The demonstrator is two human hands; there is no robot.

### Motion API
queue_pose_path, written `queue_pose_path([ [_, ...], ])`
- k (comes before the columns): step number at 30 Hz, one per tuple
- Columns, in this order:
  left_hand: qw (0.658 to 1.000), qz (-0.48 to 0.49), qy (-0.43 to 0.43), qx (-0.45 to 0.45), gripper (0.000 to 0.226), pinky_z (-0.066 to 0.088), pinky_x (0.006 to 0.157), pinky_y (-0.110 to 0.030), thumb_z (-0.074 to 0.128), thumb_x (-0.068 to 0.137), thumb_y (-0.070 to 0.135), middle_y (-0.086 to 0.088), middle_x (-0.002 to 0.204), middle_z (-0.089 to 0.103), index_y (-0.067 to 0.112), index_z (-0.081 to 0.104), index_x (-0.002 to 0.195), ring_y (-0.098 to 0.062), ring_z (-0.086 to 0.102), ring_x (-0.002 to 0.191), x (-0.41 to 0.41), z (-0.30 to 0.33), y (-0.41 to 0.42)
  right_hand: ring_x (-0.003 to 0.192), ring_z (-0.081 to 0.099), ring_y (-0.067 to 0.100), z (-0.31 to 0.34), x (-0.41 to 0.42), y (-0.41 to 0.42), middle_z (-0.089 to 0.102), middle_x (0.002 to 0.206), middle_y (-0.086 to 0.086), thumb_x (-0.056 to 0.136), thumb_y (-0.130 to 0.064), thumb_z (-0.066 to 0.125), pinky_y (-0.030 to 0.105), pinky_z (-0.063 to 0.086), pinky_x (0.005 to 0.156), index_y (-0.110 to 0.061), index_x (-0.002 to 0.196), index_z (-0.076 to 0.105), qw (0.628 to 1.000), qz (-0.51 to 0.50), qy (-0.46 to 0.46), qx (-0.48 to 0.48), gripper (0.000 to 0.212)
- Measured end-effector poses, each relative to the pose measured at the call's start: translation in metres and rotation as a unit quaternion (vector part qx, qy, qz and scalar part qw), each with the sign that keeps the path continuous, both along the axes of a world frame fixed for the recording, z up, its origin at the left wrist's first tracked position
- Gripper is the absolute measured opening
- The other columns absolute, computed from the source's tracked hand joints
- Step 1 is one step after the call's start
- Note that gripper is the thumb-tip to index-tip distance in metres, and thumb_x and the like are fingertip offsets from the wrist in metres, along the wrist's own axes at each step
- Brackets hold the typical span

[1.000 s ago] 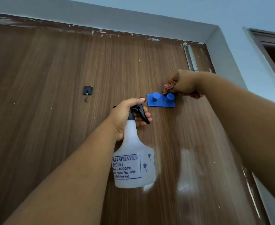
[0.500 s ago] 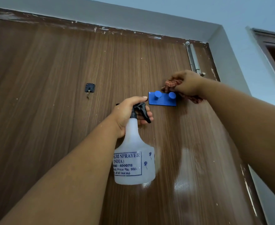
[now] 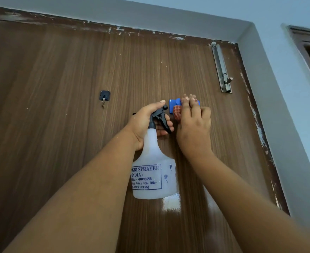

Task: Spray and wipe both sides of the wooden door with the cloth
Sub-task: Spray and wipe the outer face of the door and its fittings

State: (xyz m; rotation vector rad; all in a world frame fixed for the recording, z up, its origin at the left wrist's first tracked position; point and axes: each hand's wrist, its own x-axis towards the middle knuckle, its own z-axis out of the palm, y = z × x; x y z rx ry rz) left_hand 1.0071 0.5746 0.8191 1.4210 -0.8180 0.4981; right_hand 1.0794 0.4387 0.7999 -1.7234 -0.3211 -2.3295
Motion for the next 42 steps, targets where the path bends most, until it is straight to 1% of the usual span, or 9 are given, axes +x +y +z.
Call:
queue_pose_path([
  [10,0.999,-0.006,0.009,0.038,0.044,0.051,0.070,-0.032,0.055,0.098,0.037,-0.005,0.070,0.068,0.014,0.075,0.066,-0.017,0.066,0.065,-0.006,0.002,0.004,0.099,0.045,0.029,-0.019,-0.013,0.045,0.045,0.149,0.013,0.095,-0.012,0.052,0.041,0.046,0.085,-0.006,0.147,0.043,0.973,0.149,0.088,0.150,0.053],
  [14,0.998,-0.011,0.033,0.060,0.040,0.054,0.069,-0.030,0.053,0.099,0.037,-0.007,0.070,0.068,0.008,0.073,0.080,-0.019,0.069,0.063,-0.009,0.004,0.005,0.097,0.040,0.020,-0.024,-0.005,0.014,0.060,0.134,0.000,0.085,-0.012,0.053,0.033,0.042,0.089,-0.015,0.127,0.066,0.969,0.241,0.044,-0.029,0.044],
  [17,0.998,0.010,0.030,0.059,0.040,0.056,0.067,-0.030,0.053,0.099,0.039,-0.007,0.069,0.069,0.005,0.067,0.083,-0.021,0.071,0.065,-0.009,0.004,0.003,0.097,0.054,0.026,-0.012,-0.006,-0.034,0.063,0.128,-0.001,0.084,-0.021,0.046,0.031,0.041,0.090,-0.019,0.125,0.067,0.964,0.137,0.059,-0.220,0.046],
  [23,0.998,0.011,0.036,0.041,0.045,0.057,0.070,-0.031,0.056,0.096,0.043,-0.011,0.073,0.069,0.003,0.067,0.078,-0.025,0.071,0.071,-0.007,0.003,0.005,0.110,0.044,0.031,-0.010,0.007,-0.096,0.059,0.134,0.003,0.086,-0.008,0.056,0.035,0.037,0.095,-0.018,0.135,0.060,0.983,0.130,0.113,0.070,0.050],
  [28,0.998,0.037,0.029,0.047,0.045,0.056,0.071,-0.031,0.055,0.097,0.043,-0.011,0.072,0.069,0.004,0.066,0.078,-0.025,0.071,0.071,-0.009,0.001,0.001,0.113,0.040,0.030,-0.021,0.003,-0.050,0.049,0.146,0.008,0.083,-0.004,0.060,0.035,0.036,0.102,-0.006,0.140,0.053,0.983,0.143,0.109,-0.046,0.058],
  [32,0.998,0.033,0.029,0.041,0.045,0.056,0.070,-0.031,0.054,0.097,0.043,-0.011,0.072,0.069,0.003,0.065,0.079,-0.025,0.071,0.070,-0.011,0.000,0.002,0.111,0.046,0.026,-0.013,-0.002,-0.098,0.055,0.141,0.004,0.086,-0.009,0.062,0.033,0.038,0.103,-0.017,0.142,0.054,0.982,0.092,0.135,-0.095,0.057],
  [36,0.999,0.029,0.026,0.033,0.043,0.057,0.065,-0.029,0.054,0.097,0.041,-0.011,0.071,0.069,0.002,0.065,0.080,-0.024,0.071,0.068,-0.010,-0.002,-0.001,0.078,0.066,0.009,0.016,-0.024,-0.096,0.068,0.105,0.005,0.092,-0.009,0.059,0.016,0.051,0.066,-0.020,0.131,0.062,0.911,0.363,0.131,0.146,0.041],
  [39,0.999,0.031,0.029,0.025,0.042,0.058,0.063,-0.027,0.055,0.097,0.039,-0.011,0.071,0.068,0.002,0.065,0.080,-0.023,0.071,0.067,-0.010,-0.003,-0.002,0.122,0.043,0.018,0.022,-0.029,-0.057,0.054,0.137,-0.001,0.089,0.001,0.054,0.025,0.039,0.104,-0.023,0.142,0.051,0.965,0.241,0.068,-0.084,0.059],
  [42,0.998,0.034,0.037,0.037,0.043,0.058,0.061,-0.027,0.055,0.097,0.039,-0.012,0.070,0.068,0.002,0.065,0.079,-0.023,0.070,0.066,-0.010,-0.001,-0.002,0.121,0.037,0.030,0.032,-0.025,-0.037,0.055,0.134,0.007,0.089,-0.001,0.051,0.040,0.041,0.101,-0.012,0.142,0.049,0.983,0.117,0.086,-0.115,0.054],
])
